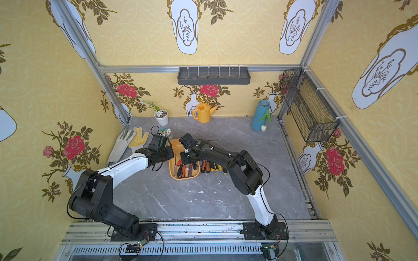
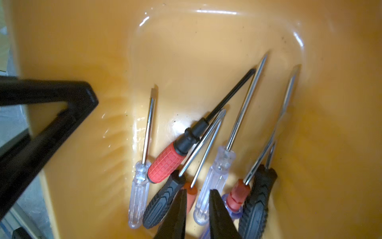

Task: Take out the screwdriver from the storage box
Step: Pick up the screwdriver from the storage box.

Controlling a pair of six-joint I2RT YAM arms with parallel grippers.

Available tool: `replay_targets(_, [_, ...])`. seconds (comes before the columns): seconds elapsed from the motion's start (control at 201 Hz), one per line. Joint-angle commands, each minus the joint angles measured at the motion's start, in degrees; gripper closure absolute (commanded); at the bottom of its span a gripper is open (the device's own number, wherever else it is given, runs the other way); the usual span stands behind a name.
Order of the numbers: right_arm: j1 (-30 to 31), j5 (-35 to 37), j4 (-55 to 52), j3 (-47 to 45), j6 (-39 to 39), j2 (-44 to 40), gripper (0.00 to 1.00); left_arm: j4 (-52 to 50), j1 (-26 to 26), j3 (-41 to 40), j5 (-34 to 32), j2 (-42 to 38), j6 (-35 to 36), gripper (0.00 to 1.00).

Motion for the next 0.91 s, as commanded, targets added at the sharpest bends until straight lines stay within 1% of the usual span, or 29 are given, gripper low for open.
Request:
replay_targets(0.0, [-0.14, 1.51, -0.94, 0.78, 0.41, 1.10, 0.76, 1.77, 0.08, 0.24, 0.85, -0.48, -0.61, 1.00])
replay_targets(0.254, [-0.16, 1.93, -1.65, 1.23, 0.13, 2.42, 0.76, 1.41, 0.08, 0.32, 0.54, -0.44, -0.30, 1.00])
replay_targets(0.428, [-0.15, 1.38, -1.61, 1.35, 0.24, 3.41, 0.73, 1.33, 0.08, 0.50, 0.50, -0.34, -0.15, 1.00])
replay_targets(0.667, [-0.34, 1.07, -3.33, 3.02, 0.39, 5.72, 0.72, 1.33, 0.08, 0.41, 0.39, -0.79, -0.09, 1.00])
replay_targets(0.906, [-0.15, 2.56, -6.32, 4.12, 0.04, 7.16, 0.72, 1.31, 0.08, 0.33, 0.32, -0.87, -0.09, 1.00])
